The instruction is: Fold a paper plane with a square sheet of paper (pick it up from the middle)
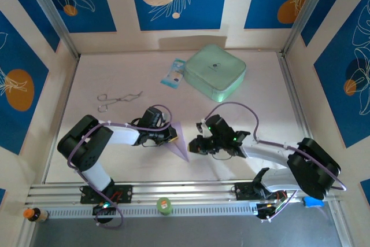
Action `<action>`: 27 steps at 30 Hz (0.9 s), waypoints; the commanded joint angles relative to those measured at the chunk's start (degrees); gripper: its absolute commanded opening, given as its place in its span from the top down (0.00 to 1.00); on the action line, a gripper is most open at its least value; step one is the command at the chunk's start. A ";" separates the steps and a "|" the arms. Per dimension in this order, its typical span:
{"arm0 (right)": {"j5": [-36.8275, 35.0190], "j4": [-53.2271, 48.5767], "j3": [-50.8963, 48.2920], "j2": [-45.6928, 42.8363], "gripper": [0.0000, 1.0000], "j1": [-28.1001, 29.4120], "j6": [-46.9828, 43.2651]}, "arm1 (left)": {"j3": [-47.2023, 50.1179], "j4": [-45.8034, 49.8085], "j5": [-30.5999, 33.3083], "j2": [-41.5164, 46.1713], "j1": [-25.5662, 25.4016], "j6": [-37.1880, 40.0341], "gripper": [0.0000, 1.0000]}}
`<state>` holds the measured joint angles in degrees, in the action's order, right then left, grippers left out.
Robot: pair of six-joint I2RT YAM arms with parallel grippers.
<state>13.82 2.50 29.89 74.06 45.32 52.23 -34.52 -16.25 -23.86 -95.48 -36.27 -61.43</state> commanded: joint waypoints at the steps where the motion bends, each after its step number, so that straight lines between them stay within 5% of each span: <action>1: 2.90 -2.13 4.57 5.08 0.93 -0.21 -3.04 | 1.62 4.74 3.11 -1.82 -0.11 0.21 0.97; 15: -1.07 -7.11 18.92 24.89 0.93 3.44 -4.83 | 1.22 5.09 2.86 -1.69 -0.12 0.26 0.97; 27: 2.21 4.28 6.47 22.86 0.93 -0.03 1.60 | 0.10 5.72 2.96 -0.84 -0.12 1.20 0.96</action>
<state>14.44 6.39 39.40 97.03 45.89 51.37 -34.59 -16.08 -23.94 -95.44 -36.29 -61.39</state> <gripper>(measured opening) 0.068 0.064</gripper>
